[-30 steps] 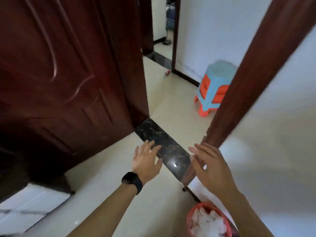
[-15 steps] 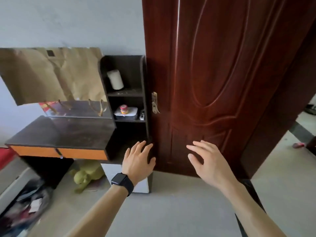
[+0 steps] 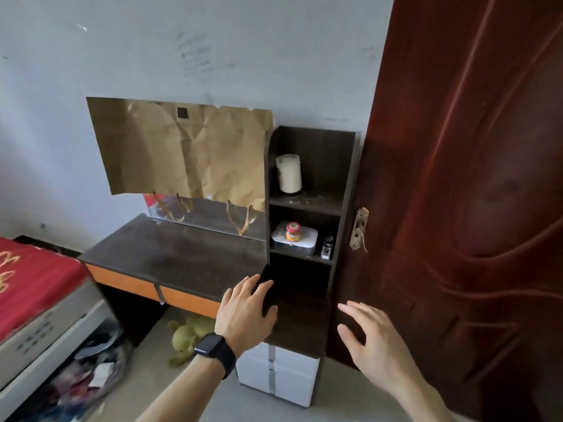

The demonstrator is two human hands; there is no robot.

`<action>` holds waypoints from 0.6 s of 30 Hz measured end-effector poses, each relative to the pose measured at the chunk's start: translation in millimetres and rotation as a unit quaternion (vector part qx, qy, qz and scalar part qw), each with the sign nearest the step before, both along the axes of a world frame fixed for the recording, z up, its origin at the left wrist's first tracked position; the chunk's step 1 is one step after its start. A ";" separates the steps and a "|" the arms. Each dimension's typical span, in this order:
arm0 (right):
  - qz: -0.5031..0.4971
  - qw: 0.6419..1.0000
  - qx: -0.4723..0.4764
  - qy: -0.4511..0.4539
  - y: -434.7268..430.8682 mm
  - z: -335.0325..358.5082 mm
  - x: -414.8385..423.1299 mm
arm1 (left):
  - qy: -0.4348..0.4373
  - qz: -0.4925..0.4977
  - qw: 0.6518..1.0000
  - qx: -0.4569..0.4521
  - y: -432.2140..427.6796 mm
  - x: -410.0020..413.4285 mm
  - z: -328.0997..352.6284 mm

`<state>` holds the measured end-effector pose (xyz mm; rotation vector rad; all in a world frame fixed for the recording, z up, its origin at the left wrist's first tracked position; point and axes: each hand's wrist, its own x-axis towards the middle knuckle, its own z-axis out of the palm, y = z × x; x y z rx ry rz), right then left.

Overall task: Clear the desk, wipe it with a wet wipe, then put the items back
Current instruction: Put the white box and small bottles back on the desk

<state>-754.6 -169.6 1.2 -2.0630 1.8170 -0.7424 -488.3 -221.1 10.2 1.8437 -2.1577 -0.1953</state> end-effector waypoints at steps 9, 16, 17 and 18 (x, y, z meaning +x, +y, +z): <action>-0.011 0.989 0.122 -0.084 -167.2 -69.8 30.4 | 0.057 0.030 0.993 0.097 -161.7 1.0 -46.6; -0.063 0.971 0.184 -0.139 -287.2 -97.8 62.0 | 0.100 0.062 0.980 0.163 -261.3 -5.7 -80.8; -0.077 0.968 0.186 -0.149 -303.7 -100.6 66.2 | 0.114 0.068 0.975 0.177 -275.4 -6.7 -86.1; -0.091 0.965 0.187 -0.159 -320.0 -103.5 70.4 | 0.130 0.076 0.969 0.194 -289.9 -8.3 -91.6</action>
